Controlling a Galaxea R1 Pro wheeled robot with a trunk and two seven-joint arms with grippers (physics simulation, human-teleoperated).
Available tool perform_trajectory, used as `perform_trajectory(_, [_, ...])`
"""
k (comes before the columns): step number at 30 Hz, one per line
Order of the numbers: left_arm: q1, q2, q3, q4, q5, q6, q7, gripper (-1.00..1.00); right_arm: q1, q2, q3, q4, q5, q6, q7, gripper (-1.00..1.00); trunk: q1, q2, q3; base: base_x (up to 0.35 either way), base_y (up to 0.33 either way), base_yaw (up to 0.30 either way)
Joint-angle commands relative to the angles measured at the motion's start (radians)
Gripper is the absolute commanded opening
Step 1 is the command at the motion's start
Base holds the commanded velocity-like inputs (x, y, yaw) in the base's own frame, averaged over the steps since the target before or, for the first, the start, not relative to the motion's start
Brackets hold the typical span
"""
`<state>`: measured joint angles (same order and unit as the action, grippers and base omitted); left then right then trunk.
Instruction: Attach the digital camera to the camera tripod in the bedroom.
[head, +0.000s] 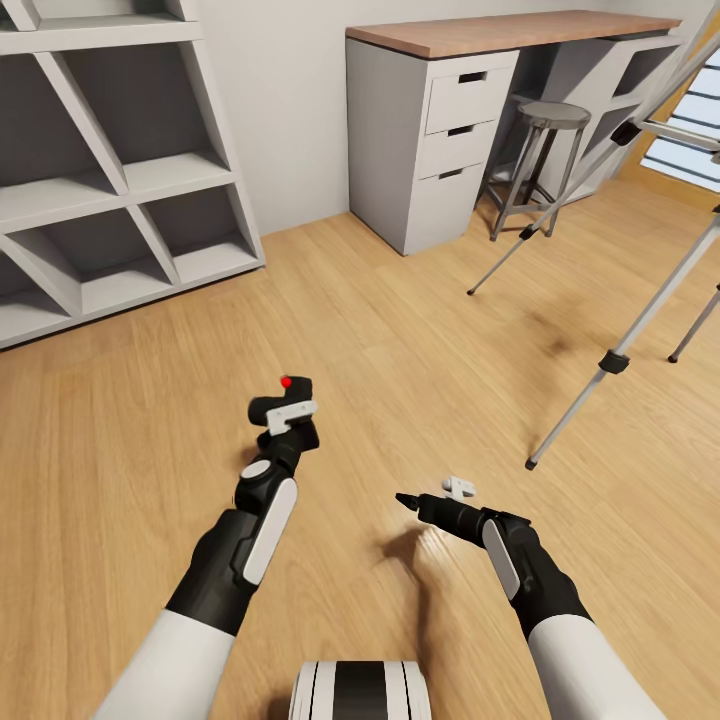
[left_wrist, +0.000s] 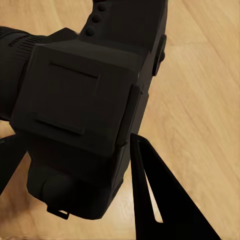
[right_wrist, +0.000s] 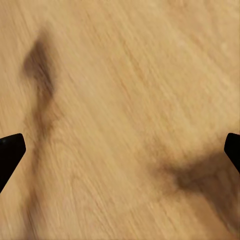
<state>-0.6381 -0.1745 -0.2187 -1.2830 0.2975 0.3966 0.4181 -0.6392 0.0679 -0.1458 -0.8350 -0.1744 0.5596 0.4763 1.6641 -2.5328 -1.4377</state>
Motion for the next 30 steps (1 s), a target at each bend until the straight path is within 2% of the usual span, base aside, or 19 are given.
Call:
perform_trajectory(1, [-0.001,0.000,-0.009,-0.001,0.010,0.004,0.018,-1.00,0.000,0.001,-0.004,-0.001,-0.004,0.008,0.002,1.00,0.000,0.000,-0.001,0.000,0.000,0.000])
perform_trajectory(2, [-0.001,0.000,-0.016,-0.001,0.013,0.005,0.026,-1.00,0.000,0.001,-0.004,-0.001,-0.004,0.008,0.002,1.00,0.000,0.000,-0.001,0.000,0.000,0.000])
perform_trajectory(3, [0.000,0.000,-0.038,0.000,0.026,0.007,0.046,-1.00,0.000,0.001,-0.004,-0.001,-0.003,0.008,0.003,1.00,0.000,0.000,-0.001,0.000,0.000,0.000])
perform_trajectory(8, [0.000,0.000,-0.071,0.002,0.039,0.007,0.057,-1.00,0.000,0.000,-0.006,-0.004,-0.003,0.011,0.005,1.00,0.000,0.000,-0.001,0.000,0.000,0.000])
perform_trajectory(11, [0.000,0.000,-0.091,0.003,0.042,0.006,0.059,-1.00,0.000,-0.010,-0.005,-0.006,-0.003,0.015,0.005,1.00,-0.002,0.000,0.011,0.000,0.000,0.000])
perform_trajectory(15, [0.000,0.000,-0.101,0.005,0.042,0.003,0.060,-1.00,0.000,-0.024,-0.004,-0.014,-0.003,0.013,0.006,1.00,-0.003,0.001,0.026,0.000,0.000,0.000])
perform_trajectory(23, [0.000,0.001,-0.106,0.005,0.044,0.003,0.060,-1.00,0.000,-0.030,-0.001,-0.042,0.003,0.008,0.004,1.00,-0.007,0.003,0.057,0.000,0.000,0.000])
perform_trajectory(30, [0.008,0.002,-0.109,0.003,0.075,0.006,0.056,-1.00,0.000,-0.040,-0.003,-0.045,-0.001,0.008,0.004,1.00,-0.010,0.005,0.084,0.000,0.000,0.000])
